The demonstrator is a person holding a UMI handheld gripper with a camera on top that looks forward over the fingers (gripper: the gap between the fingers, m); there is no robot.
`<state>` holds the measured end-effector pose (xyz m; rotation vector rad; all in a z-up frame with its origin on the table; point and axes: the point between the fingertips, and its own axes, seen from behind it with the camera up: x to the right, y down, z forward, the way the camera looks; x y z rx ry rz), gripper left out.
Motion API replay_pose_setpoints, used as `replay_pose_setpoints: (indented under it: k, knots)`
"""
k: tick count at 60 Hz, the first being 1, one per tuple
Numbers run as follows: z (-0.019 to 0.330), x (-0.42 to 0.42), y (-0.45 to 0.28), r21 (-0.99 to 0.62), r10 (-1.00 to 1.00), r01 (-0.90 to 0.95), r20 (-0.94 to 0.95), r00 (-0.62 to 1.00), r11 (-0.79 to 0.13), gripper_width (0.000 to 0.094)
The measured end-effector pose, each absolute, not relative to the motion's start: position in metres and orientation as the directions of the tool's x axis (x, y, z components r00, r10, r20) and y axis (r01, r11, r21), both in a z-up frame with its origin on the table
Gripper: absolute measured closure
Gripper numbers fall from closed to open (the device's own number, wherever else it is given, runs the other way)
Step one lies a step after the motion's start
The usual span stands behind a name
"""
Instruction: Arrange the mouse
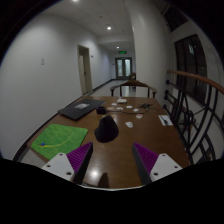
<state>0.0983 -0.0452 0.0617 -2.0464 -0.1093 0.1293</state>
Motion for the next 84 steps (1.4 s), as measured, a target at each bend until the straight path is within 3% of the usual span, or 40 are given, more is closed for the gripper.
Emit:
replay_pose_setpoints:
  k: [15, 26, 28, 31, 37, 43, 47, 51, 60, 65, 69, 76, 84]
  knots:
    - [0.012, 0.037, 0.048, -0.862, 0.177, 0.046, -0.051, 0.983, -0.504, 0.0126]
    - [-0.002, 0.033, 0.113, -0.845, 0.095, 0.005, -0.055, 0.994, -0.535, 0.0134]
    - [-0.003, 0.038, 0.119, -0.841, 0.066, -0.011, -0.056, 0.996, -0.542, 0.0173]
    - [-0.002, 0.042, 0.129, -0.842, 0.033, -0.039, -0.067, 0.997, -0.539, 0.0356]
    - [0.001, 0.05, 0.134, -0.851, -0.006, -0.034, -0.036, 0.999, -0.524, 0.0585]
    - [0.004, 0.051, 0.133, -0.863, -0.01, 0.005, 0.012, 1.0, -0.504, 0.0673]
    - [0.007, 0.049, 0.127, -0.86, -0.009, 0.003, 0.009, 1.0, -0.511, 0.0675]
    - [0.033, 0.04, 0.112, -0.872, -0.006, 0.018, 0.024, 1.0, -0.488, 0.0674]
    - [0.151, -0.041, 0.065, -0.955, 0.094, 0.098, 0.075, 0.993, -0.279, 0.0674]
    - [0.173, -0.093, 0.046, -0.968, 0.122, 0.045, 0.015, 0.992, -0.249, 0.0674]
    - [0.152, -0.127, 0.037, -0.956, 0.132, 0.025, -0.015, 0.991, -0.293, 0.0674]
    - [0.073, -0.156, 0.031, -0.908, 0.102, 0.02, -0.025, 0.994, -0.417, 0.0674]
    - [0.017, -0.164, 0.029, -0.861, 0.067, 0.002, -0.037, 0.997, -0.508, 0.0674]
